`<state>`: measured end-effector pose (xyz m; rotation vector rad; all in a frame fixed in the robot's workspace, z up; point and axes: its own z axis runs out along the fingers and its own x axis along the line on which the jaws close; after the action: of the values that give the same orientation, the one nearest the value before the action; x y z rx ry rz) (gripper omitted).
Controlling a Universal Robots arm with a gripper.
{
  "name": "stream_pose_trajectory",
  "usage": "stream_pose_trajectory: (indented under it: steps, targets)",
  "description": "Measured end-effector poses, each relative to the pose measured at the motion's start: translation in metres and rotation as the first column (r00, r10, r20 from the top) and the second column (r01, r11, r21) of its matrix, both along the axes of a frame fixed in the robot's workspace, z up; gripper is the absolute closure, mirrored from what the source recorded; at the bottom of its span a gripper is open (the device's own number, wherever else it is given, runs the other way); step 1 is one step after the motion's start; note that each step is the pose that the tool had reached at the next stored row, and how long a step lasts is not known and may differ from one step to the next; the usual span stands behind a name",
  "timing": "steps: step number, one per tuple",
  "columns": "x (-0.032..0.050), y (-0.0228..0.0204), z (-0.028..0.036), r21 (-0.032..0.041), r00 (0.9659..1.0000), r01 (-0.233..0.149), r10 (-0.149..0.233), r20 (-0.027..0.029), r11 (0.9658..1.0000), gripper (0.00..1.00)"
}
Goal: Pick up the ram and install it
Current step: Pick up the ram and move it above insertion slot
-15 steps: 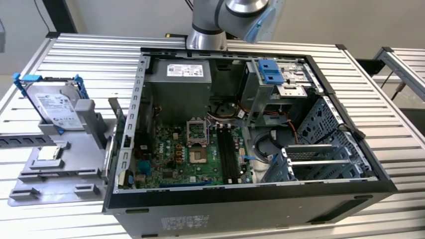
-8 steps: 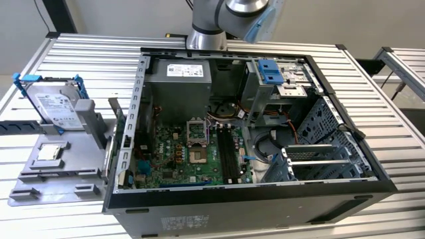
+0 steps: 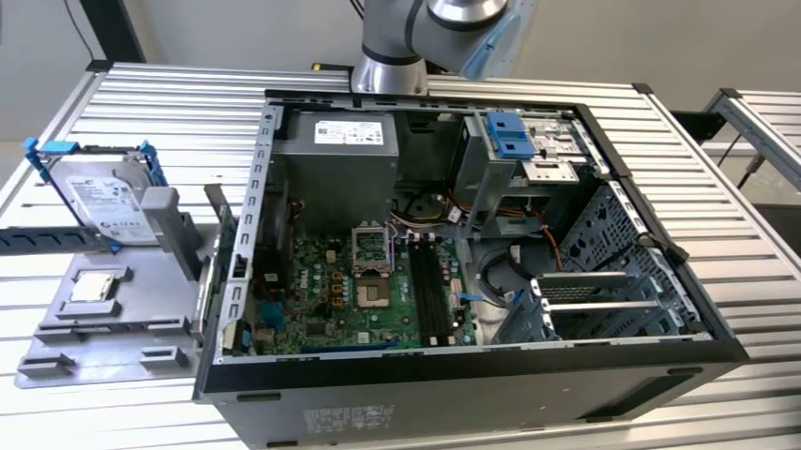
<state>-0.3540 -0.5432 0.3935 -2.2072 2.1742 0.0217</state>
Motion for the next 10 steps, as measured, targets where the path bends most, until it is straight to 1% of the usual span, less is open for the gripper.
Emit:
stream_pose_trajectory:
  steps: [6,10]
  targets:
    - [0.0258,0.0,0.0,0.0001,1.0,0.0,0.0,-0.0014,1.0,1.0]
    - [0.0397,0.0,0.0,0.0,1.0,0.0,0.0,-0.0018,1.0,1.0]
